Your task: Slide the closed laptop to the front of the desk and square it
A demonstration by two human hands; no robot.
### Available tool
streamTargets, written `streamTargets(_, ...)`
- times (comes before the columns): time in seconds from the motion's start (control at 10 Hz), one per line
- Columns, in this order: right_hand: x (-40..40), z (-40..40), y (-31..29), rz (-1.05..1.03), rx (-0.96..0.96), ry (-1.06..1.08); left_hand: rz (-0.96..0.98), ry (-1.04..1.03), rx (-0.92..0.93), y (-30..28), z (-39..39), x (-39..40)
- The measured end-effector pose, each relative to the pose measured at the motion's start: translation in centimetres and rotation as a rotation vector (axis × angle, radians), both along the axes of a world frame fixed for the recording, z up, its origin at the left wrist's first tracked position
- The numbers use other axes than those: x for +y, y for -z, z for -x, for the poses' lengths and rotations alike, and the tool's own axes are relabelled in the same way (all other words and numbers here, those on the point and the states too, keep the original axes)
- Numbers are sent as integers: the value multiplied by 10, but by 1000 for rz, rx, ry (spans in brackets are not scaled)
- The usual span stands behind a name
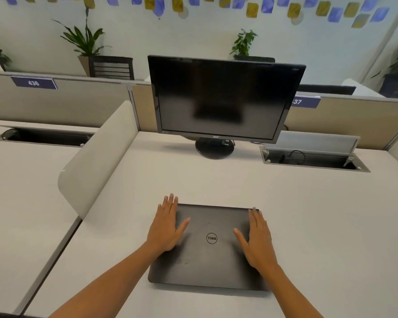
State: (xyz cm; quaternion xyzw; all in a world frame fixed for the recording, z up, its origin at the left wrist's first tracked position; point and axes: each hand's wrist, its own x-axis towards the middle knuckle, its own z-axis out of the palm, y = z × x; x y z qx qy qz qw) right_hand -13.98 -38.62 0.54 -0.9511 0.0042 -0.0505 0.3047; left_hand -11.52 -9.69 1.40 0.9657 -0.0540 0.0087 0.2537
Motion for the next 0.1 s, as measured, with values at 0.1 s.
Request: streamTargets(0.1,4,-22,-17,5,-42,-51,20,-23,-31,-17,-24,-4)
